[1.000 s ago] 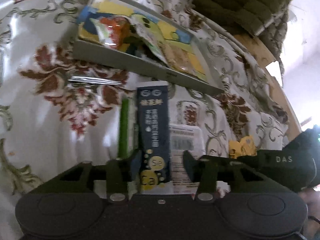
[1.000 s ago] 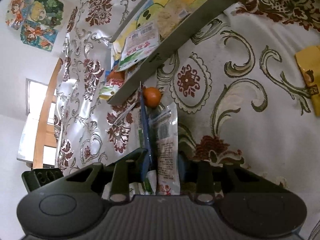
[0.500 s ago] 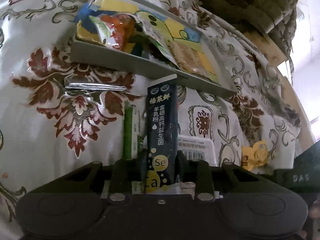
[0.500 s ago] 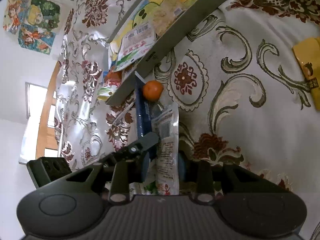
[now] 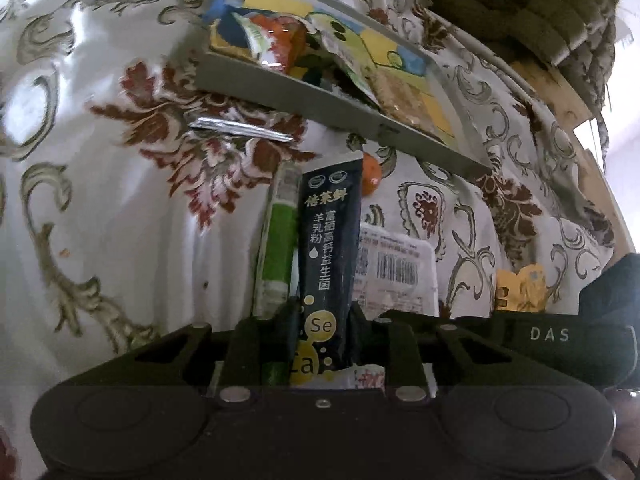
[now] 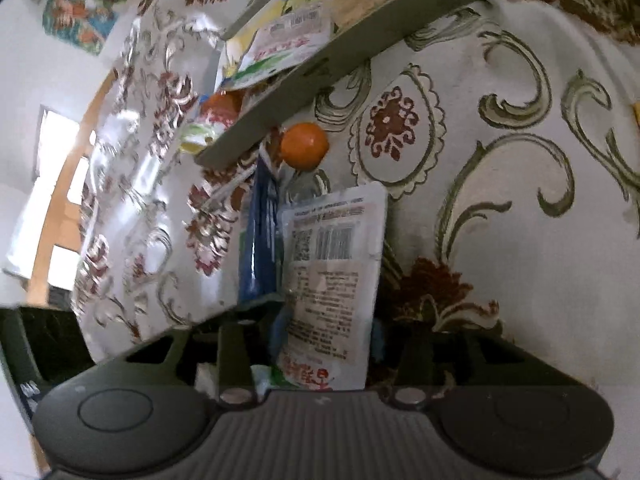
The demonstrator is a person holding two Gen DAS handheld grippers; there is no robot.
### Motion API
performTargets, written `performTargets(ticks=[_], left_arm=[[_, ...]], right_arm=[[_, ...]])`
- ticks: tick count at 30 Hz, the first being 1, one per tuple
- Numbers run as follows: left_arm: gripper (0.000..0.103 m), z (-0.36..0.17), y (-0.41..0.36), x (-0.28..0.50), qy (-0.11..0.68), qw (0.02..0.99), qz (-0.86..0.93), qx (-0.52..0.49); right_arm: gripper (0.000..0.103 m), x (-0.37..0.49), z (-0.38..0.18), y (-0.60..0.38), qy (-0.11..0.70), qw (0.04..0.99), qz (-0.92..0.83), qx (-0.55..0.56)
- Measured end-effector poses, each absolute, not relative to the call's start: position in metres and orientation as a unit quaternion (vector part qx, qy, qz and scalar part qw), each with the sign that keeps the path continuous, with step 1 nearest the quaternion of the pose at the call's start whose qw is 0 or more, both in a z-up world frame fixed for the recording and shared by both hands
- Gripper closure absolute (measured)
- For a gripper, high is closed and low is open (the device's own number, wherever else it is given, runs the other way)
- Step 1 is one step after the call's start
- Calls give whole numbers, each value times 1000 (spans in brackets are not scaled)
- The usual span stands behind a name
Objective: Organize snacks
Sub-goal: 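Lift and carry the blue stick and white packet over the tray with both grippers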
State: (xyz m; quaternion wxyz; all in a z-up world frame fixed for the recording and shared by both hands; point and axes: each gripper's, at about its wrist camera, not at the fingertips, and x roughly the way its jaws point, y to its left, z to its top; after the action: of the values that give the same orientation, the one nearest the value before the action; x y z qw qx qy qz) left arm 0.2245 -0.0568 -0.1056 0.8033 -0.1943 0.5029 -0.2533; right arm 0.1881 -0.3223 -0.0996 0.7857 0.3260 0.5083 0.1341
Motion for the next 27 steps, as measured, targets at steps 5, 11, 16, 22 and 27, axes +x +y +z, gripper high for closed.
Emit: performTargets(ticks=[5,11,16,22,27], left_arm=[[78,-106,-44,213,507,798,-237,-222],[78,-108,-41,208,510,796,-226,-232],[78,-106,-47,206,502,809,-229,-205],[79,-102,-47,203,502,810,-226,-202],[80,-94,-55,194,489,823,-228,-175]], right_arm=[[83,179,-87,-319,490,789,168,330],[67,181,-89,-306,506,788,176,304],[74,183,-93,-294,519,798,162,261],[90,172,-81,-302,492,807,161,284],[92,156,-59,-300,462,841,144,243]])
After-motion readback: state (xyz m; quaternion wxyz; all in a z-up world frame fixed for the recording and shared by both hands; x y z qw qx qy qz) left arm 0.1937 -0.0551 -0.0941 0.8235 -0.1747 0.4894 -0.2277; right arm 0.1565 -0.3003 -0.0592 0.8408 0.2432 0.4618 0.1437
